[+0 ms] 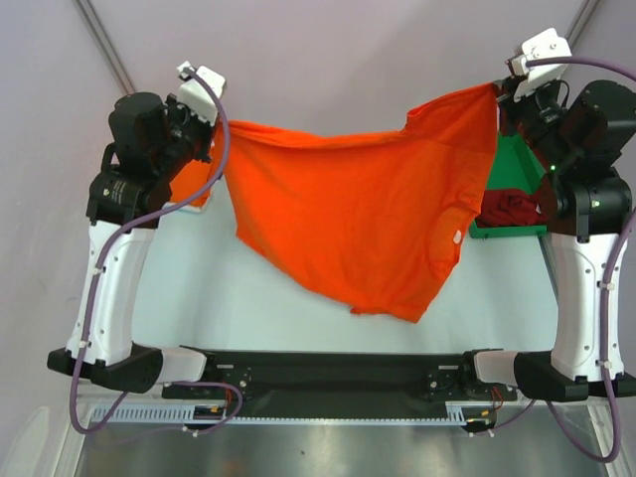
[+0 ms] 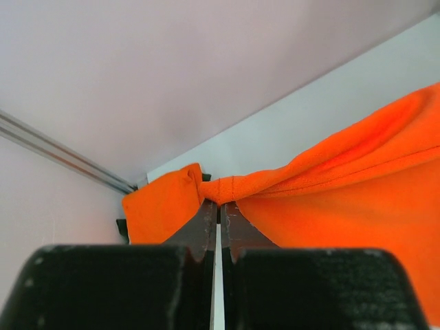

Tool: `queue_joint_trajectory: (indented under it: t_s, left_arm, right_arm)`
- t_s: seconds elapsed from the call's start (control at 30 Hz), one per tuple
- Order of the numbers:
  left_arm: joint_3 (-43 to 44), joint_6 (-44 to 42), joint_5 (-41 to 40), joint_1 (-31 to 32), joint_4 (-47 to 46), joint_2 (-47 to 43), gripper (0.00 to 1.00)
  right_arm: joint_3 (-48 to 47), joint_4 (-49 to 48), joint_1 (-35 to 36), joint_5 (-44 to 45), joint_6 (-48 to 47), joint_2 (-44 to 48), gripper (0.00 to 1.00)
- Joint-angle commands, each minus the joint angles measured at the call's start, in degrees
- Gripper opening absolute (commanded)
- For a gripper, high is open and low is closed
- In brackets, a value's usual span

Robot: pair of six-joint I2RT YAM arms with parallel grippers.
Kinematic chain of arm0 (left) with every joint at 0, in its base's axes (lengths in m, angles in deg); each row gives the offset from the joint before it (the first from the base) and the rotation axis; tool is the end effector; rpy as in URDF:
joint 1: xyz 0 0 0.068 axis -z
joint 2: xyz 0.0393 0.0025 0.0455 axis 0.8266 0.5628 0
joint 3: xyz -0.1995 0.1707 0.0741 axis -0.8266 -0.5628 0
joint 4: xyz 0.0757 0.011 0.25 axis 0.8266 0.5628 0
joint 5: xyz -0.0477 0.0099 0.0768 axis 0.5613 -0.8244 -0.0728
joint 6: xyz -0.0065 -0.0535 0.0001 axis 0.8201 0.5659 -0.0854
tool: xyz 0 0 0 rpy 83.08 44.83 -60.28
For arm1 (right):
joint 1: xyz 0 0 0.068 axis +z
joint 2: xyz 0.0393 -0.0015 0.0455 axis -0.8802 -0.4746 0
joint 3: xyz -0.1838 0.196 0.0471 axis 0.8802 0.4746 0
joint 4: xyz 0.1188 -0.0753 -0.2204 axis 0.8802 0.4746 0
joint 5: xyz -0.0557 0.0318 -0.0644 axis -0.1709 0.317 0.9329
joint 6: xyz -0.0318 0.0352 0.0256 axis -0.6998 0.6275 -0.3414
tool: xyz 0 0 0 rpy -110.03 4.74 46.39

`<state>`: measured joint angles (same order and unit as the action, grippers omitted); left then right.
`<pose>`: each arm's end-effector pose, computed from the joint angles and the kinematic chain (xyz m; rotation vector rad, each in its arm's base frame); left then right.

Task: Fold and stack the t-shirts
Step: Flatten the tshirt out

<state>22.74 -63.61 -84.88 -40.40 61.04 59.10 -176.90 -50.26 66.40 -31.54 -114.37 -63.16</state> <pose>0.2277 -0.0627 0.5285 0.5815 1.6756 0.0904 0.2039 0.0250 0.5772 -0.5714 1.3711 -0.1371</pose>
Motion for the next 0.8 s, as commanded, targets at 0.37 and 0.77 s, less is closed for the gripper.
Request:
queue_joint_trajectory:
  t_s: [0.37,0.77]
  left_arm:
    - [1.97,-1.23,4.01,-0.06,-1.63,-15.10,0.00]
    - [3.63,-1.14,4.54,-2.26,-1.01,-18.80,0.00]
  right_arm:
    - [-6.30,2.23,-0.42,-0.72,1.89,14.81,0.00]
    - [-7.70,1.88,-3.59,-3.26,4.09,18.61,0.00]
